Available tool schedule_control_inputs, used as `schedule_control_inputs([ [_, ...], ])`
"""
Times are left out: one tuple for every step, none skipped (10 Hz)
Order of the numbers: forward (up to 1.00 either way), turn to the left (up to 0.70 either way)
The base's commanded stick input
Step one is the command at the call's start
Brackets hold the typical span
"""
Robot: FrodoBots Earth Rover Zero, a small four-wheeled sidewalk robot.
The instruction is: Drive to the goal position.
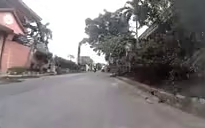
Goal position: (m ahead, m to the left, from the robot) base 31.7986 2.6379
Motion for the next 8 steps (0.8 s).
schedule_control_inputs([
  [0.98, 0.0],
  [0.98, 0.0],
  [0.98, 0.0],
  [0.98, 0.0],
  [0.98, 0.0],
  [0.98, -0.04],
  [0.98, -0.29],
  [0.98, -0.39],
])
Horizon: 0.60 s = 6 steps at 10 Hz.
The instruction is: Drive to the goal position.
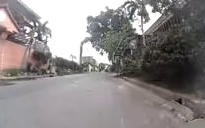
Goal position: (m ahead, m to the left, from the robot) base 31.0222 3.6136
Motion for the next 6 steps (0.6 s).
schedule_control_inputs([
  [0.98, -0.39],
  [0.98, -0.39],
  [0.98, -0.24],
  [0.98, 0.0],
  [0.78, 0.0],
  [0.42, 0.0],
])
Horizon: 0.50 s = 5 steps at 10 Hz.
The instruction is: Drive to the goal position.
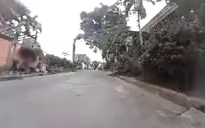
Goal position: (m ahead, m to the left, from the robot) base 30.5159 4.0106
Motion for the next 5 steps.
schedule_control_inputs([
  [0.15, 0.0],
  [0.1, 0.0],
  [0.1, 0.0],
  [0.11, 0.0],
  [0.11, 0.0],
])
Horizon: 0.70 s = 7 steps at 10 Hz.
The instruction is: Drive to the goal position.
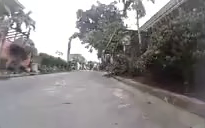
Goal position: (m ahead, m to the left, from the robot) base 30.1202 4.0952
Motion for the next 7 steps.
schedule_control_inputs([
  [0.1, 0.0],
  [0.11, 0.0],
  [0.11, 0.0],
  [0.11, 0.0],
  [0.11, 0.0],
  [0.11, 0.0],
  [0.11, 0.0],
])
